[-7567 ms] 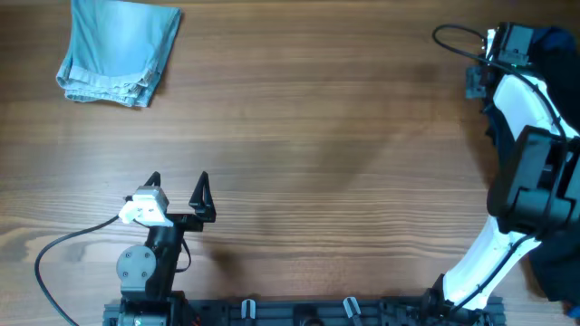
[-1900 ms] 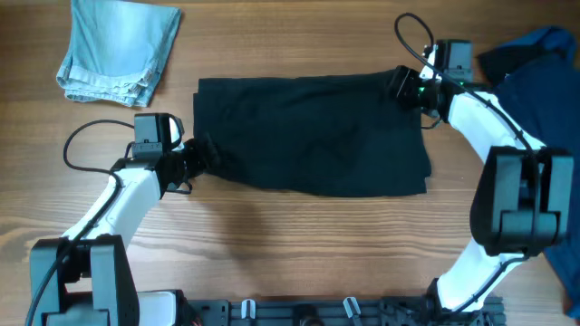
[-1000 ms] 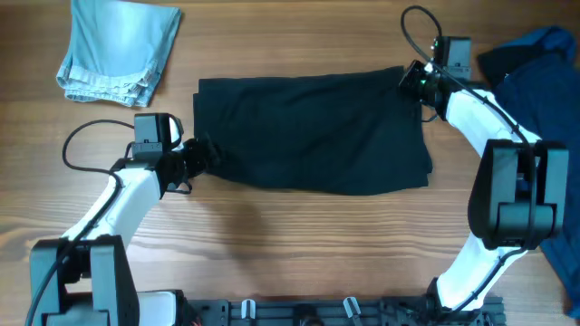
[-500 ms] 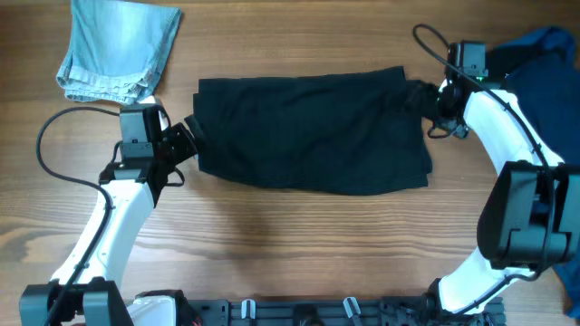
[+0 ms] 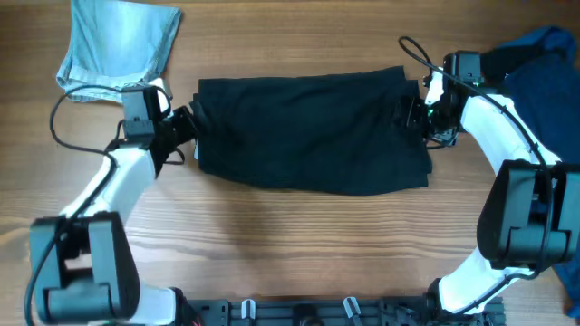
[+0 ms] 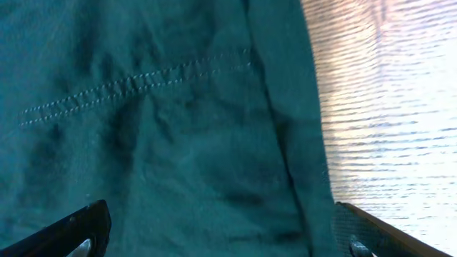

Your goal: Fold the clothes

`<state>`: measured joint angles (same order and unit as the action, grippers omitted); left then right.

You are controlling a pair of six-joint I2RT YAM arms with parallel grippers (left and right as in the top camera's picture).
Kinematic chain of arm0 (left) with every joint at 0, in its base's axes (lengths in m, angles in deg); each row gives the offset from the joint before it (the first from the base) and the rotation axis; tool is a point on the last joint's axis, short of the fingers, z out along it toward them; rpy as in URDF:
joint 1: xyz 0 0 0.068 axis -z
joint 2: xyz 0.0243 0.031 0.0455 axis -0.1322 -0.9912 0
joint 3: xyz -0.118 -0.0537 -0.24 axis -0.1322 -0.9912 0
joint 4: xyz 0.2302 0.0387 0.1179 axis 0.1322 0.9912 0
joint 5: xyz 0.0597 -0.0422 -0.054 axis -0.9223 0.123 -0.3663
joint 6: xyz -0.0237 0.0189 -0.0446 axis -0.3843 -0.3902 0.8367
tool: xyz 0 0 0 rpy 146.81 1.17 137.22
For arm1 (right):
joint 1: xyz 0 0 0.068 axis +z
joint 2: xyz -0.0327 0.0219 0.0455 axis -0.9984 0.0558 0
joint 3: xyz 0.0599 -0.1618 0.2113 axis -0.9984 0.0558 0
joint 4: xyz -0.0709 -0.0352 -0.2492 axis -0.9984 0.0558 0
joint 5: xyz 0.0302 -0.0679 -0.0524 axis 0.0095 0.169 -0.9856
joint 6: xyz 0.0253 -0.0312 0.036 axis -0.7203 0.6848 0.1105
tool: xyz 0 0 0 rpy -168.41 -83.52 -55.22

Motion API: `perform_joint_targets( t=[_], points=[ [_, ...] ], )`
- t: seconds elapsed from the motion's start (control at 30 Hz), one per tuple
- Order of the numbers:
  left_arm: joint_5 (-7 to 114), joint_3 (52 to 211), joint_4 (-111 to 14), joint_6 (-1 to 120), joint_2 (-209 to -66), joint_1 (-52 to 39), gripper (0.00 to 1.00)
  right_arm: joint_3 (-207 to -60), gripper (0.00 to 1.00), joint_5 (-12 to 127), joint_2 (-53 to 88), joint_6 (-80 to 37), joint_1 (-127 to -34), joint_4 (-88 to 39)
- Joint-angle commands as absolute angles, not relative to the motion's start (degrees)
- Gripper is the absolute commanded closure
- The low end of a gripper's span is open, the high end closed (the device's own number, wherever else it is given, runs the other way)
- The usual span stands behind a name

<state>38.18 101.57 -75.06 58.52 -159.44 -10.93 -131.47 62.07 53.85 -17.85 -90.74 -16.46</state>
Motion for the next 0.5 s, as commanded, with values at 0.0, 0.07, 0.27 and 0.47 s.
perform_joint_targets(
  t=[0.0,0.07,0.27,0.47],
  points=[
    [43.7,103.9,-76.1,53.5,-164.0,-11.3,0.00,-131.1,0.00,64.8,54.4,-16.6,-90.8,-16.4],
    [44.2,103.9,-76.4,53.5,-165.8,-11.3,0.00,-131.1,0.00,64.8,54.4,-16.6,-90.8,-16.4],
    [45.9,104.0,-78.1,52.1,-169.4,-11.4,0.00,-131.1,0.00,64.8,54.4,-16.6,-90.8,-15.9],
    [51.1,104.0,-79.0,52.0,-171.2,-11.3,0.00,-131.1,0.00,64.8,54.4,-16.6,-90.8,-15.2]
  ],
)
